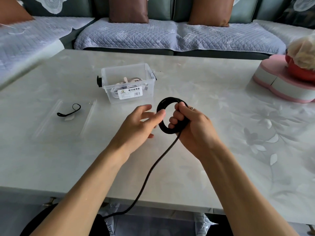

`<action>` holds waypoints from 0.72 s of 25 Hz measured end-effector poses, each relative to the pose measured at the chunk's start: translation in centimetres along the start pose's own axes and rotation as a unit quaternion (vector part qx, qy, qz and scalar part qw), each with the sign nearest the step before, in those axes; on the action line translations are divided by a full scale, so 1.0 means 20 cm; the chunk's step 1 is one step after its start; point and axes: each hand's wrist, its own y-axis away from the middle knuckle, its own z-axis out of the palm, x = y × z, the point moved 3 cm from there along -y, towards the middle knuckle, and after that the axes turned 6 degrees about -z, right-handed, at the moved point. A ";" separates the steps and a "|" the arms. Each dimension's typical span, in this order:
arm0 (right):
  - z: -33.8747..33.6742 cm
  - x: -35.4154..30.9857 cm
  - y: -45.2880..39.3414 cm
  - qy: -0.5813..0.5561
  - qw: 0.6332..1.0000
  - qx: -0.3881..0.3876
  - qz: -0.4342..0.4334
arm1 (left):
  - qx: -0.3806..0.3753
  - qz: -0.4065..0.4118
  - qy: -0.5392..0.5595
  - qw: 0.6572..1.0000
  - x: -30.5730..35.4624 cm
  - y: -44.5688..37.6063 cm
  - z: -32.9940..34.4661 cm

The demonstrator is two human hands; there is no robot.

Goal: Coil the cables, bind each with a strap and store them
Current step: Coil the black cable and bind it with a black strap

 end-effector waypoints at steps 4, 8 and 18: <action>0.03 0.01 0.01 -0.014 0.998 -0.053 0.024 | -0.039 -0.010 -0.017 0.999 0.00 0.00 0.02; 0.03 0.01 0.02 -0.043 0.998 -0.024 0.027 | -0.077 -0.001 0.046 0.996 0.02 0.01 -0.01; -0.03 -0.02 -0.05 -0.081 0.986 0.129 -0.062 | -0.102 -0.033 -0.047 0.993 -0.01 0.09 0.03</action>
